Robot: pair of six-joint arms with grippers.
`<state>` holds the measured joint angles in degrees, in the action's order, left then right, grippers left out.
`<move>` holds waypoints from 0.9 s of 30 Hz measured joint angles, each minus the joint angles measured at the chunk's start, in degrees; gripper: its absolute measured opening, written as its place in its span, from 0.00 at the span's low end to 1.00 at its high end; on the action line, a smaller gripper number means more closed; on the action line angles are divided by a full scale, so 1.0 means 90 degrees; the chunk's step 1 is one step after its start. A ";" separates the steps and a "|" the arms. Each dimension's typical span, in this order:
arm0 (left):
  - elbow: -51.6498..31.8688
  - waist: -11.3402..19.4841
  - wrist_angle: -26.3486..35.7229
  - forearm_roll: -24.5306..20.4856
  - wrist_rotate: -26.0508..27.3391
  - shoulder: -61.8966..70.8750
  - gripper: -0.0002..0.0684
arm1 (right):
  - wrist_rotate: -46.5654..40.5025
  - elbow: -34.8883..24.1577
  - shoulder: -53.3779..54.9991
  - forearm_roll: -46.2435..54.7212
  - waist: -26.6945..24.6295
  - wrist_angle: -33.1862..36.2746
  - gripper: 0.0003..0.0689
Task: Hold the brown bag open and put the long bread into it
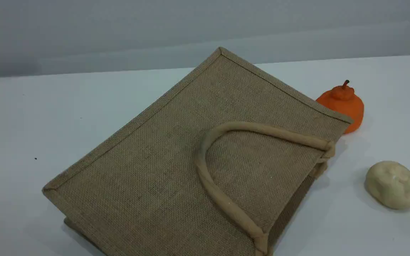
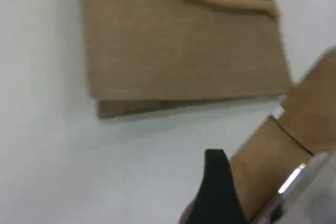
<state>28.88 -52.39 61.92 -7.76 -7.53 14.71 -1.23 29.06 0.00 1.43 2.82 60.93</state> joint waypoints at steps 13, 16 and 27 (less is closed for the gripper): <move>0.0000 0.4054 0.0000 0.0000 0.0000 0.0000 0.71 | 0.0000 0.0000 0.0000 0.0000 0.0000 0.0000 0.59; 0.0000 0.4666 0.0000 0.0000 0.0000 0.0000 0.71 | 0.0000 0.0000 0.0000 0.0000 0.0000 0.0000 0.59; 0.0000 0.5255 0.0006 0.0006 0.0000 -0.0991 0.71 | 0.0000 0.0000 0.0000 0.0000 0.0000 0.0000 0.59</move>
<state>28.88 -5.09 61.97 -7.71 -7.53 5.79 -1.23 29.06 0.00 1.43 2.82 60.93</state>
